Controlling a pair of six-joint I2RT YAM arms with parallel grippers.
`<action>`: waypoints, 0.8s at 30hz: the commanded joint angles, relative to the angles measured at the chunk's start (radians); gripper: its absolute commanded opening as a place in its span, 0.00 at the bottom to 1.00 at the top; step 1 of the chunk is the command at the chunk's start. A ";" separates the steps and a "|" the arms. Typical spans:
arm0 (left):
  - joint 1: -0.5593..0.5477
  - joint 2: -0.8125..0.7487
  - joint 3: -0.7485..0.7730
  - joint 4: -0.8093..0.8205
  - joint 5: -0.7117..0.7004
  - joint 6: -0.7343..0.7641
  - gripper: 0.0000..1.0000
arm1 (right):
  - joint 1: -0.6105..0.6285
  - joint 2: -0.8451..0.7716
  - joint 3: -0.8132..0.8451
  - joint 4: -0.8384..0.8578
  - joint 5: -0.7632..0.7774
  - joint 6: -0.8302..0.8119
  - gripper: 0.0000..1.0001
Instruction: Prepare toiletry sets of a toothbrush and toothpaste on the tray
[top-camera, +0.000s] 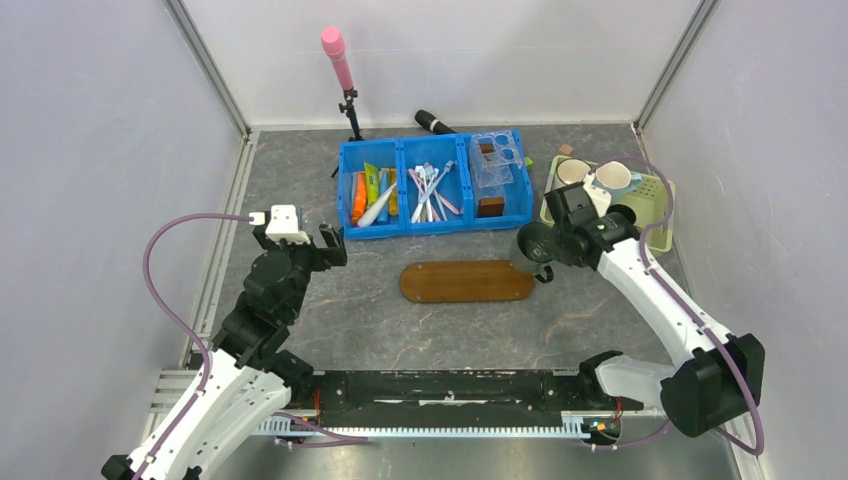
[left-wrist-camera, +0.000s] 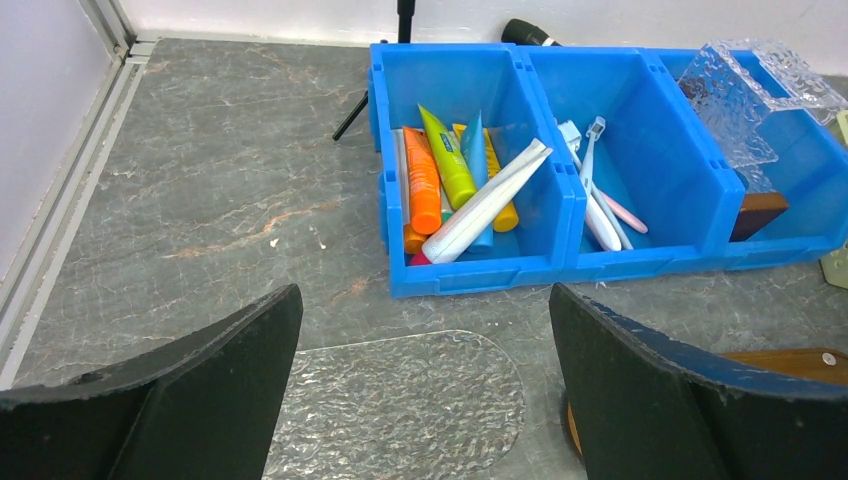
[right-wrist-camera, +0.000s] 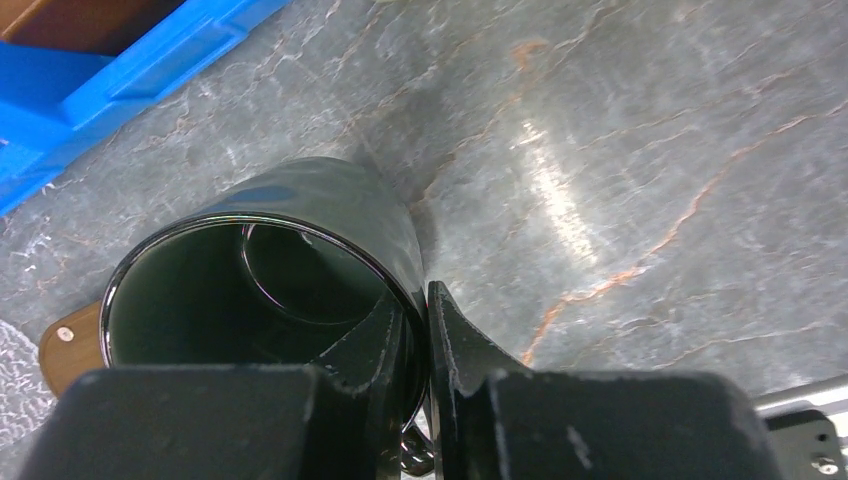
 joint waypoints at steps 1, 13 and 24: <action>-0.004 -0.008 0.004 0.030 0.007 -0.010 1.00 | 0.072 0.011 -0.021 0.092 0.054 0.163 0.00; -0.034 -0.014 0.001 0.032 0.001 -0.011 1.00 | 0.184 0.034 -0.088 0.095 0.104 0.288 0.00; -0.042 -0.025 -0.001 0.029 -0.011 -0.010 1.00 | 0.239 0.065 -0.083 0.058 0.136 0.324 0.00</action>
